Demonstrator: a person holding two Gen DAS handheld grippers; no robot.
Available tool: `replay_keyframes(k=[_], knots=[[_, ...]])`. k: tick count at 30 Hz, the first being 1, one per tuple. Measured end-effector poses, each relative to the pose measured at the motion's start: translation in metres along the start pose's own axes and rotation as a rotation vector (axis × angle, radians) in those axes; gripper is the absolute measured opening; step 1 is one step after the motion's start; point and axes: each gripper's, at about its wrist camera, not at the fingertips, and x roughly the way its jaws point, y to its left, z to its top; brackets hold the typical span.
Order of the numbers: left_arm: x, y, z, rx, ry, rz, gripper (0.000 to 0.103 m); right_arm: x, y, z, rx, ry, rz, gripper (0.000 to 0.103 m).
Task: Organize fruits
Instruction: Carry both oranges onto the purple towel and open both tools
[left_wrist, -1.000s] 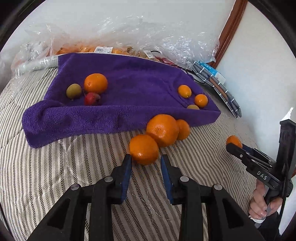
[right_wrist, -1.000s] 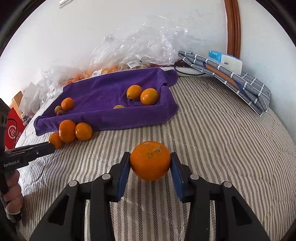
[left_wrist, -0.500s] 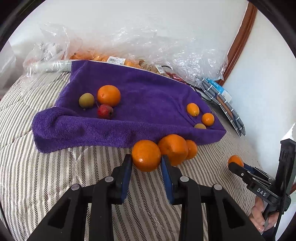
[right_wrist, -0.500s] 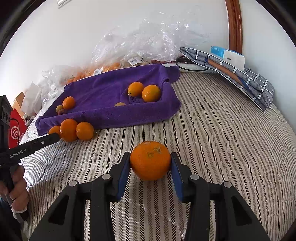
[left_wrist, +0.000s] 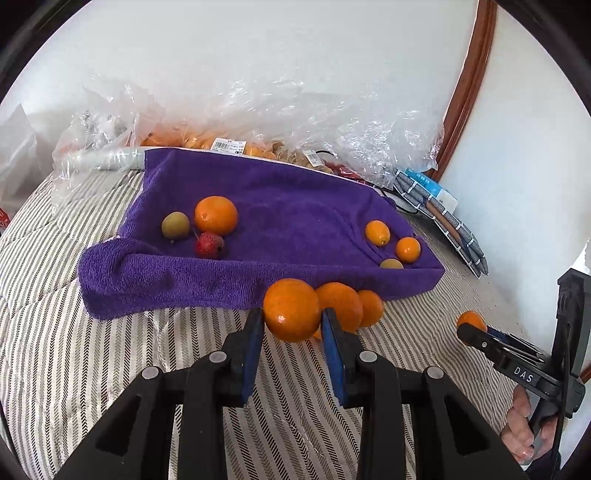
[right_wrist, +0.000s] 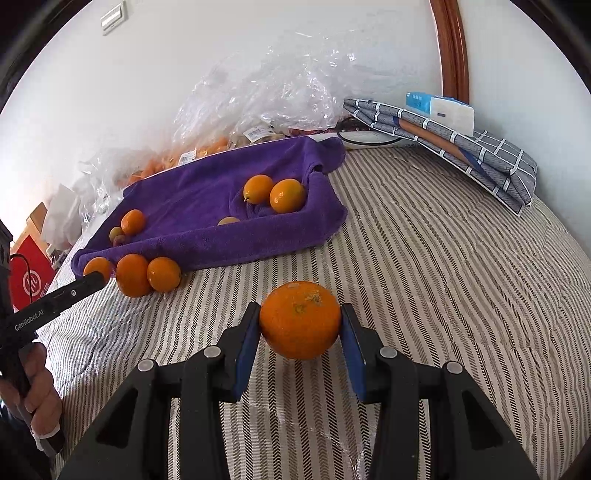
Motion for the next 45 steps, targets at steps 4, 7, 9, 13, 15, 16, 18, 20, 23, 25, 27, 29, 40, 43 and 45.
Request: replay_keyframes(k=[4, 7, 9, 13, 15, 16, 18, 20, 23, 25, 27, 29, 40, 43, 45], knots=[[-0.004, 0.001, 0.000, -0.009, -0.017, -0.002, 0.030, -0.002, 0.001, 0.000, -0.002, -0.009, -0.009, 0.042], [-0.006, 0.002, 0.000, -0.022, -0.039, 0.003, 0.030, -0.003, -0.001, -0.001, 0.007, -0.015, -0.005, 0.042], [-0.009, 0.002, 0.001, -0.027, -0.062, 0.010, 0.030, -0.003, -0.002, -0.001, 0.011, -0.017, -0.012, 0.042], [-0.012, 0.005, 0.001, -0.037, -0.081, 0.027, 0.030, 0.000, 0.001, 0.000, 0.002, -0.006, -0.023, 0.042], [-0.013, 0.007, 0.001, -0.044, -0.085, 0.029, 0.030, 0.000, 0.004, 0.001, -0.010, -0.007, -0.035, 0.042], [-0.013, 0.007, 0.001, -0.048, -0.085, 0.031, 0.030, -0.001, 0.006, 0.001, -0.016, -0.010, -0.038, 0.042], [-0.013, 0.009, 0.002, -0.055, -0.083, 0.030, 0.030, -0.002, 0.009, 0.002, -0.023, -0.011, -0.034, 0.042], [-0.013, 0.009, 0.002, -0.058, -0.088, 0.041, 0.030, -0.003, 0.013, 0.006, -0.023, -0.013, -0.011, 0.042], [-0.016, 0.009, 0.004, -0.050, -0.098, 0.055, 0.030, -0.006, 0.020, 0.014, -0.031, -0.025, 0.013, 0.042], [-0.019, 0.013, 0.006, -0.069, -0.101, 0.032, 0.030, -0.008, 0.024, 0.021, -0.039, -0.037, 0.022, 0.042], [-0.021, 0.018, 0.009, -0.086, -0.095, 0.044, 0.030, -0.009, 0.029, 0.028, -0.051, -0.051, 0.014, 0.042], [-0.024, 0.024, 0.013, -0.102, -0.084, 0.046, 0.030, -0.009, 0.030, 0.035, -0.056, -0.067, 0.013, 0.042], [-0.026, 0.045, 0.063, -0.127, -0.085, 0.090, 0.030, 0.018, 0.037, 0.081, -0.060, -0.100, 0.044, 0.042], [-0.013, 0.042, 0.075, -0.116, -0.084, 0.091, 0.030, 0.029, 0.043, 0.092, -0.072, -0.102, 0.060, 0.042], [-0.003, 0.039, 0.078, -0.115, -0.085, 0.088, 0.030, 0.039, 0.046, 0.096, -0.079, -0.096, 0.061, 0.042]])
